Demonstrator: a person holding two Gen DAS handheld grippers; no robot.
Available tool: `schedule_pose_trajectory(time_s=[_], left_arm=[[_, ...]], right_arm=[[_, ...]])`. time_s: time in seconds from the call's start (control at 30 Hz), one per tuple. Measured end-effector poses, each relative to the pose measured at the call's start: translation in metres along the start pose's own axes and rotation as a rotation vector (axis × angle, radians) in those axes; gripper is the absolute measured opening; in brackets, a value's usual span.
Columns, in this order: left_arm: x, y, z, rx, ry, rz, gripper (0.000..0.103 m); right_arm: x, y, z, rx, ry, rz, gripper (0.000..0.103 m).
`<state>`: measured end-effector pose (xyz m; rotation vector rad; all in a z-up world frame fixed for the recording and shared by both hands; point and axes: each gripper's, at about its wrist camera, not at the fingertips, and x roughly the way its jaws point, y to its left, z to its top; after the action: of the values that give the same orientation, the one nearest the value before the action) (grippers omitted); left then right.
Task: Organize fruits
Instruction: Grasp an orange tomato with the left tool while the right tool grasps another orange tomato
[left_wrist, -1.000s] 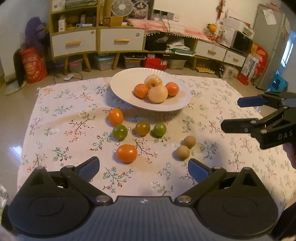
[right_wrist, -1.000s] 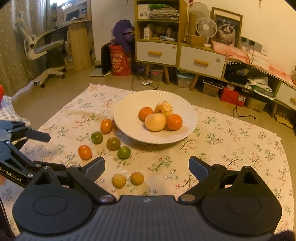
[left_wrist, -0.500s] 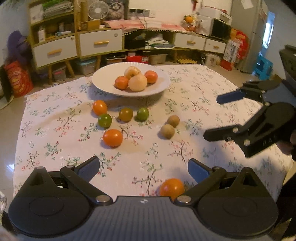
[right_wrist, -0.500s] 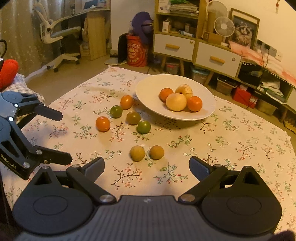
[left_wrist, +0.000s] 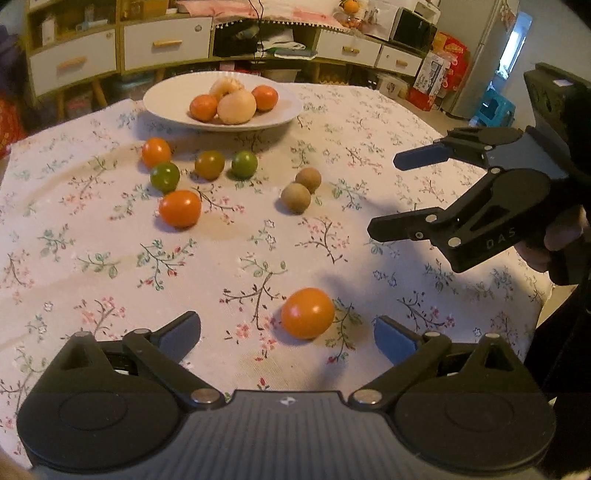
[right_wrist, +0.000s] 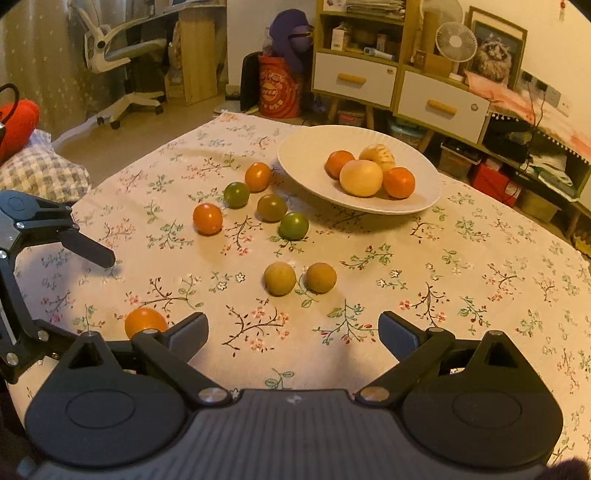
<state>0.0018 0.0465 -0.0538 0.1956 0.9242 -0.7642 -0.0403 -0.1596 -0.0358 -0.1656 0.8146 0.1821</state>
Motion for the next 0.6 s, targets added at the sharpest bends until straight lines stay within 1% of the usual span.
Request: schedule_pose_trajectory(time_s=[0.1,0.17,0.4,0.6], left_arm=[[0.002,-0.002,0.0,-0.001,0.003,-0.008,0.08],[0.003,-0.002,0.0,-0.003,0.009,-0.019,0.068],[0.009,-0.005,0.003,0.008,0.015,-0.05,0.055],[0.012,-0.006,0.003,0.008,0.017,-0.06,0.042]], right_arm=[[0.001,0.0,0.0,-0.006,0.003,-0.001,0.098],[0.002,0.0,-0.001,-0.004,0.006,-0.002,0.098],[0.007,0.001,0.0,-0.002,0.009,-0.004,0.098],[0.011,0.004,0.001,-0.014,0.005,0.007,0.098]])
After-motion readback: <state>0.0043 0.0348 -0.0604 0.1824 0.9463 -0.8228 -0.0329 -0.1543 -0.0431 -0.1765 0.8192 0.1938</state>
